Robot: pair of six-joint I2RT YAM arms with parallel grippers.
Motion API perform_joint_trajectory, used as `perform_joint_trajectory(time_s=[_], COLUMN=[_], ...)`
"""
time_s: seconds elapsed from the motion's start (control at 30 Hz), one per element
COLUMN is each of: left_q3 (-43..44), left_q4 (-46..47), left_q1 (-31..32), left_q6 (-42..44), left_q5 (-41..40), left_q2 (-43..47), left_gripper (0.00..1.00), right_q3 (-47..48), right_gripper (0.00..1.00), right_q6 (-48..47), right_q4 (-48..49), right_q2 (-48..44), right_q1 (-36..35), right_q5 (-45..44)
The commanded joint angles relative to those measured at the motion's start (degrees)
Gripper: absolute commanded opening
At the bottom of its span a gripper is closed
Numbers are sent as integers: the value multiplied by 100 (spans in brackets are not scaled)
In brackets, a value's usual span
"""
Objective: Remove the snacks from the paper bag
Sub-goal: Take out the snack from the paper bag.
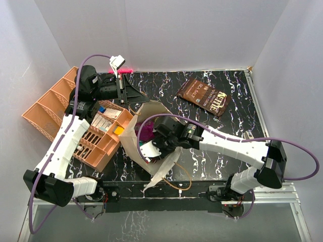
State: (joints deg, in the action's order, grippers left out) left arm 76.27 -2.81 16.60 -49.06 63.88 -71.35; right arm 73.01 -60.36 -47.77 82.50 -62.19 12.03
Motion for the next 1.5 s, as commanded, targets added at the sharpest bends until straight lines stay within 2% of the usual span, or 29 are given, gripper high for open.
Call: perform_joint_trajectory(time_s=[0.0, 0.13, 0.2, 0.4, 0.63, 0.9, 1.13, 1.3, 1.47], left_q3=[18, -56, -89, -1, 58, 374, 529, 635, 733], left_q4=[288, 63, -56, -362, -433, -984, -1242, -1559, -1673], left_q1=[-4, -3, -6, -6, -8, -8, -7, -2, -3], left_q6=[-7, 202, 312, 542, 584, 795, 889, 1043, 1117], left_q5=[192, 92, 53, 9, -93, -496, -853, -1402, -1594], left_q2=[354, 438, 478, 471, 479, 429, 399, 430, 421], left_gripper=[0, 0, 0, 0, 0, 0, 0, 0, 0], right_q3=[-103, -181, -135, 217, 366, 1447, 1961, 2017, 2011], right_gripper=[32, 12, 7, 7, 7, 7, 7, 7, 7], right_q6=[-194, -304, -354, -379, -205, 83, 1135, 1695, 2601], right_q4=[505, 532, 566, 831, 1773, 1728, 2295, 2753, 3633], right_q2=[-20, -114, -214, -752, -1244, -1246, -1542, -1952, -2313], right_q1=[-21, -17, -10, -10, -14, -12, -12, -12, -10], right_q5=[-162, -347, -421, -57, -68, 114, 341, 596, -237])
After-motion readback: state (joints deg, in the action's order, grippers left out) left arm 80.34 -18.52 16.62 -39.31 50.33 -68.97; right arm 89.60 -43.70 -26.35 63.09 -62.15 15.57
